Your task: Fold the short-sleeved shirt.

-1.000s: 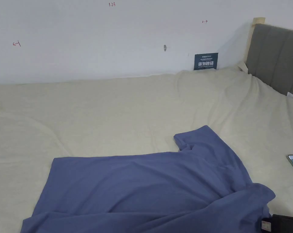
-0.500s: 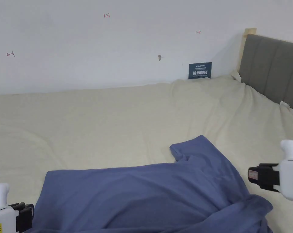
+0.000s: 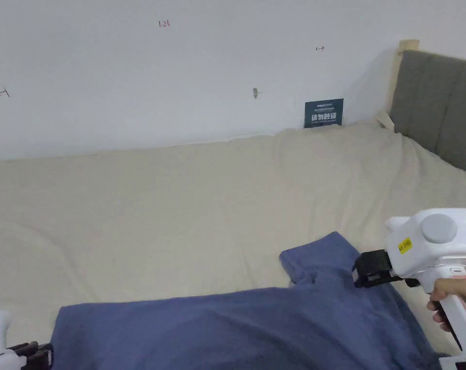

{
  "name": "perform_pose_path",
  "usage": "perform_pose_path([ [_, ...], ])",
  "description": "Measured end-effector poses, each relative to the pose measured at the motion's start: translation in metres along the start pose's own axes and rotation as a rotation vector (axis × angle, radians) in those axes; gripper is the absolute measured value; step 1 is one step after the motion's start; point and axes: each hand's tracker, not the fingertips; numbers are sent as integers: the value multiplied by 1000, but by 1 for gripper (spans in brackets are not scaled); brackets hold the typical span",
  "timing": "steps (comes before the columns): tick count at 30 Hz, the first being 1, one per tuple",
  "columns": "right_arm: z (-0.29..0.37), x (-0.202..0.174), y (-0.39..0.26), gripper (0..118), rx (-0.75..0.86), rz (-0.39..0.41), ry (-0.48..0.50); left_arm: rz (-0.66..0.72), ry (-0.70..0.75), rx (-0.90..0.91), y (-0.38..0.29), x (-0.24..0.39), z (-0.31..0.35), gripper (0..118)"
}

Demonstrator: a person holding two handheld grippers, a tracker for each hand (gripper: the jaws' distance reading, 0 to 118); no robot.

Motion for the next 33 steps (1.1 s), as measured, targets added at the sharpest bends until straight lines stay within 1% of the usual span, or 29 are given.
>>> perform_pose_path([
  [1,-10,2,2,97,-20,-15,-11,6,-1,-7,0,-2,-3,0],
  [3,-25,9,7,97,-13,-34,25,22,-3,-17,2,-11,-11,0],
  [4,-30,10,9,96,-21,-65,19,23,-2,-18,3,-12,-14,0],
  [5,-35,11,9,96,-29,-76,11,19,5,-25,3,-12,-16,0],
  [6,-39,11,9,91,-33,-69,15,13,14,-35,3,-12,-18,0],
  [7,-42,7,8,83,-49,-60,-7,5,20,-41,3,-12,-21,0],
  [8,-44,2,6,78,-47,-19,-71,1,24,-46,3,-12,-23,0],
  [9,-43,-5,5,77,-41,24,-82,1,23,-52,3,-13,-25,0],
  [10,-41,-10,4,71,-36,56,-92,2,22,-55,2,-14,-26,0],
  [11,-38,-14,4,59,-21,73,-83,4,22,-58,3,-11,-22,0],
  [12,-34,-17,5,37,-25,66,-66,8,22,-62,3,-11,-23,0],
  [13,-32,-22,9,18,-17,92,-103,11,24,-66,4,-12,-24,0],
  [14,-32,-25,11,0,-8,113,-103,13,33,-70,5,-13,-26,0],
  [15,-30,-27,11,0,-10,121,-90,13,44,-75,5,-13,-27,0],
  [16,-29,-29,13,0,-12,135,-147,10,49,-84,7,-13,-29,1],
  [17,-25,-34,17,0,-18,142,-125,5,51,-81,10,-14,-30,9],
  [18,-23,-32,17,0,-7,139,-110,6,47,-81,14,-16,-32,34],
  [19,-16,-30,20,0,-4,100,-50,10,35,-86,22,-18,-38,61],
  [20,-11,-30,20,0,9,74,-20,14,24,-86,28,-20,-43,87],
  [21,-6,-31,19,0,27,64,-6,22,15,-87,33,-22,-49,106],
  [23,3,-32,21,0,46,88,-21,41,-7,-90,47,-24,-55,108],
  [26,10,-35,19,0,55,105,-14,43,-25,-132,70,-27,-84,108],
  [28,13,-33,19,0,65,100,-5,34,11,-188,84,-34,-113,108],
  [31,14,-31,16,0,71,87,1,-1,37,-223,95,-33,-152,108],
  [33,13,-28,15,0,75,70,-1,-14,105,-251,98,-30,-174,106],
])
